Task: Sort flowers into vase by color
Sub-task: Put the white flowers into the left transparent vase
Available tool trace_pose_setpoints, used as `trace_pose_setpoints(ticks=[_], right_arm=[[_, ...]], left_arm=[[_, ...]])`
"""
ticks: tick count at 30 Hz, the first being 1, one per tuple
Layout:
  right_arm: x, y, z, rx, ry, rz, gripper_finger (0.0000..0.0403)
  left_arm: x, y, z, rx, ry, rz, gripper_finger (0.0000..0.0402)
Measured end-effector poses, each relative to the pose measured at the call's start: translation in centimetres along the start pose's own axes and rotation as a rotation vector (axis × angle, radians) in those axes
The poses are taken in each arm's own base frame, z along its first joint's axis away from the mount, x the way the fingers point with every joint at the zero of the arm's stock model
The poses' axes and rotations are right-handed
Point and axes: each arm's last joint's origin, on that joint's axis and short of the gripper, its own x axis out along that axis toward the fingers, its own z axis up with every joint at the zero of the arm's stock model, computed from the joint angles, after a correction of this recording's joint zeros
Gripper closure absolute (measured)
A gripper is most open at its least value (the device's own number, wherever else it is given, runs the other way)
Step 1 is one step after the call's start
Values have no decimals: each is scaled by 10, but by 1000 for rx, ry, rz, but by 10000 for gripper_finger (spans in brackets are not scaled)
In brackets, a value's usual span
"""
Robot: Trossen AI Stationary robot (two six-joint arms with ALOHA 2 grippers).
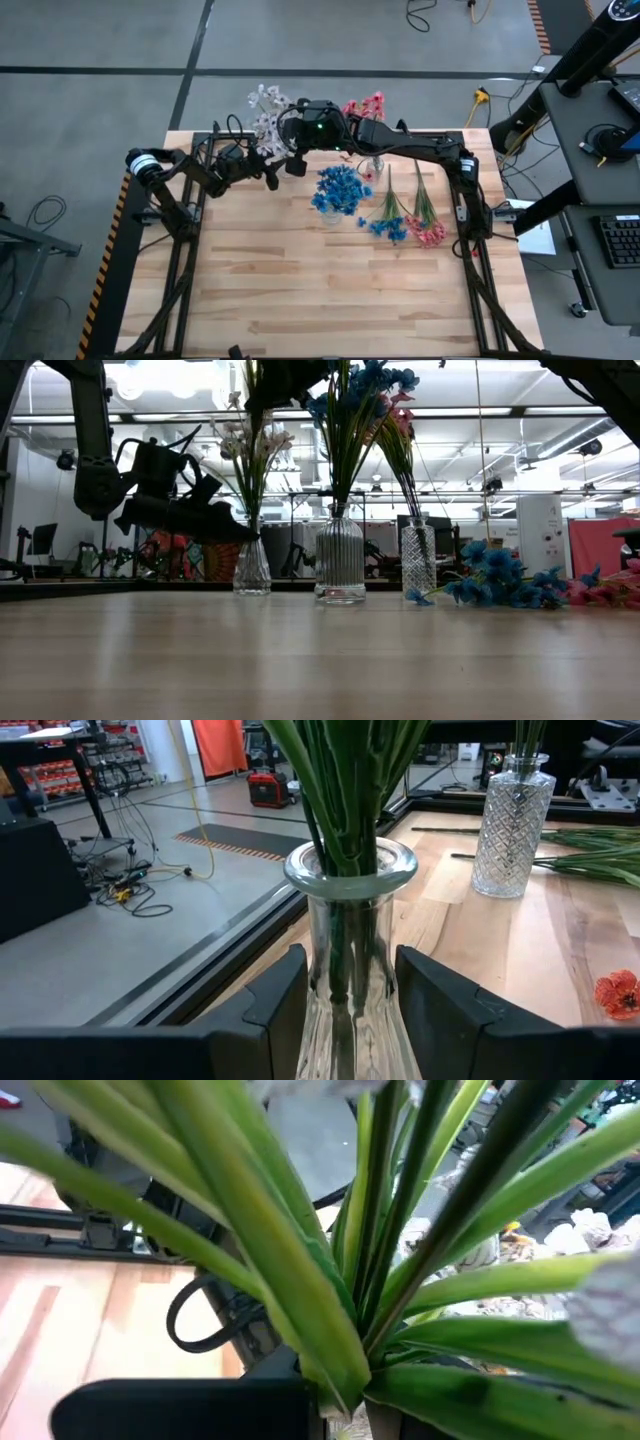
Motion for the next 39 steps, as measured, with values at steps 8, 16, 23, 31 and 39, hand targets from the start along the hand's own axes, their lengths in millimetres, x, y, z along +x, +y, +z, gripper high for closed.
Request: trace_pose_setpoints(ticks=[8, 16, 23, 31, 39], right_arm=[[6, 0, -9, -3, 11, -4, 375], [9, -3, -13, -14, 1, -18, 375], [12, -9, -19, -8, 15, -28, 375], [13, -10, -22, -17, 21, -27, 375], [15, -10, -26, -17, 20, -30, 375]], left_arm=[[0, 0, 0, 4, 1, 0, 271], [0, 0, 0, 5, 2, 0, 271], [0, 0, 0, 5, 3, 0, 271], [0, 0, 0, 8, 2, 0, 271], [0, 0, 0, 8, 0, 0, 271]])
